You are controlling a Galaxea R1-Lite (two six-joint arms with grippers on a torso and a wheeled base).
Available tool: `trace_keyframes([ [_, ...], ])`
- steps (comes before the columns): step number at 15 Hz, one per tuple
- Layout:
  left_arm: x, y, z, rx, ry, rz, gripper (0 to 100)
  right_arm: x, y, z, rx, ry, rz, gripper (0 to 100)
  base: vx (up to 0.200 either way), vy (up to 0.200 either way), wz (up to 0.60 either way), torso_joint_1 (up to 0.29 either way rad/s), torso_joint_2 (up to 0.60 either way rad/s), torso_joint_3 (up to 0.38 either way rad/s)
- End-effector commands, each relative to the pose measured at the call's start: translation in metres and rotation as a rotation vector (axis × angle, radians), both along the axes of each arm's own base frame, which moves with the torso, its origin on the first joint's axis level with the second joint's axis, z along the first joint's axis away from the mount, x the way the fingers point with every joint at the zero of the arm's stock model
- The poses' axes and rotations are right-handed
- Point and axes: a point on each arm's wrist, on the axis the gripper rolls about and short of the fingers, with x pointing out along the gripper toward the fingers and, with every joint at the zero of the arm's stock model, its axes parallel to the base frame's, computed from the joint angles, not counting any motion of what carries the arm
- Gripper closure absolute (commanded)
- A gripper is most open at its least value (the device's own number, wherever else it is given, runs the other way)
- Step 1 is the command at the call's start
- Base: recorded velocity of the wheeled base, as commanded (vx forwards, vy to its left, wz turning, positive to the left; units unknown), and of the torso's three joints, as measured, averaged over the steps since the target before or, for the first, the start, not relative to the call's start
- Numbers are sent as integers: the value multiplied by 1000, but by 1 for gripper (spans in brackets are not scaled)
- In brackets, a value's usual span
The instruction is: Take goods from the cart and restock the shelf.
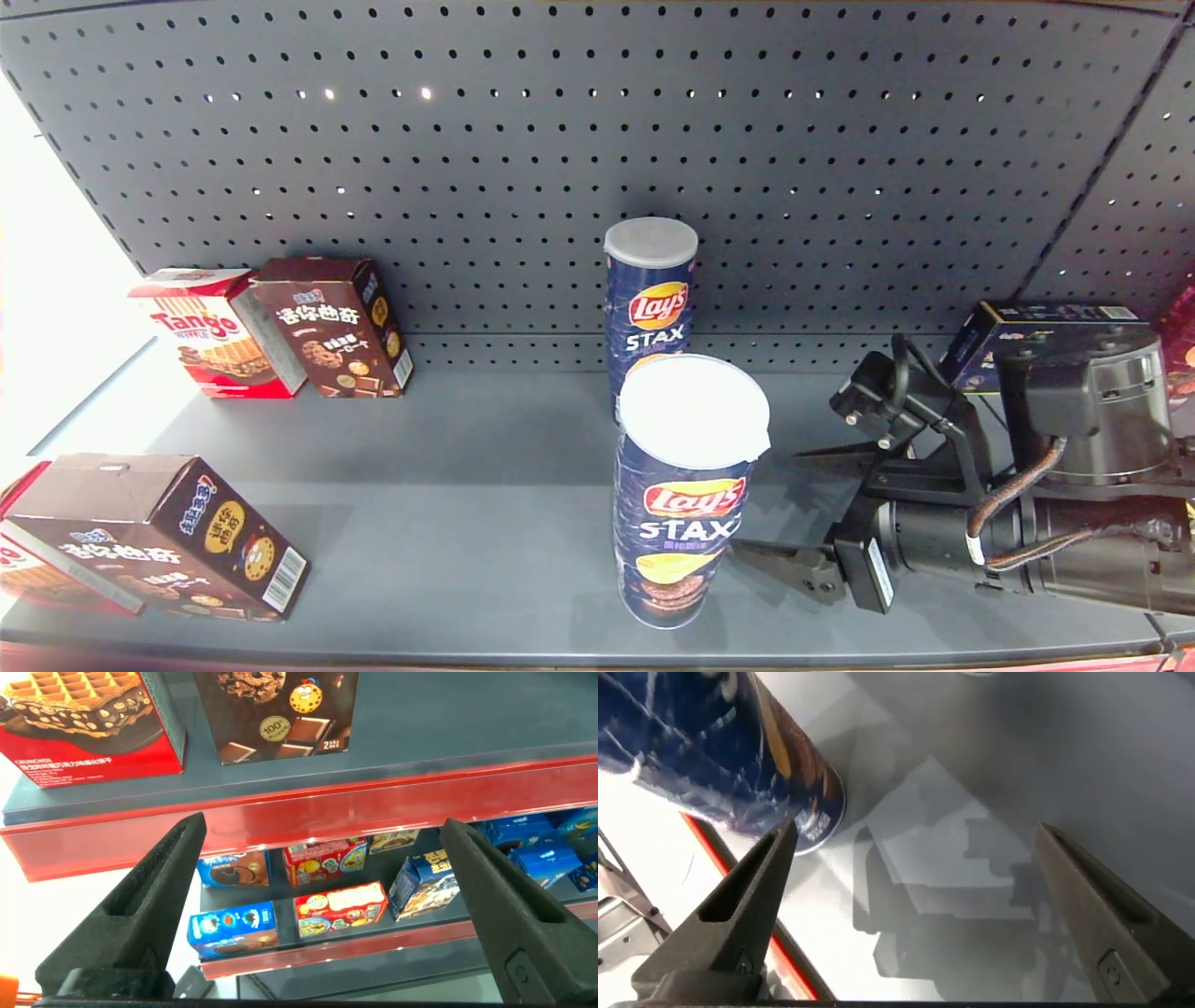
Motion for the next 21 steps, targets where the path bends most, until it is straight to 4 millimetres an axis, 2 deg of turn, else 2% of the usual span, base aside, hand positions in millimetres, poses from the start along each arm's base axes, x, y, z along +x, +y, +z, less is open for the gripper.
trace_keyframes([
  [1,0,0,0,0,1,0,0,3,5,1,1,-2,7,0,0,0,0,0,0,0],
  [6,0,0,0,0,1,0,0,7,8,-1,-3,3,10,0,0,0,0,0,0,0],
  [9,0,0,0,0,1,0,0,4,1,4,7,-14,-14,0,0,0,0,0,0,0],
  [11,0,0,0,0,1,0,0,1,-20,16,40,-52,-84,0,0,0,0,0,0,0],
  [13,0,0,0,0,1,0,0,-8,-56,37,93,-137,-199,0,0,0,0,0,0,0],
  [15,0,0,0,0,1,0,0,-28,-88,49,128,-212,-303,0,0,0,0,0,0,0],
  [17,0,0,0,0,1,0,0,-71,-124,50,157,-319,-456,0,0,0,0,0,0,0],
  [19,0,0,0,0,1,0,0,-107,-138,43,183,-397,-554,0,0,0,0,0,0,0],
  [20,0,0,0,0,1,-1,0,-141,-148,30,222,-467,-623,0,0,0,0,0,0,0],
  [21,0,0,0,0,3,-7,0,-162,-153,17,238,-515,-668,0,0,0,0,0,0,0],
])
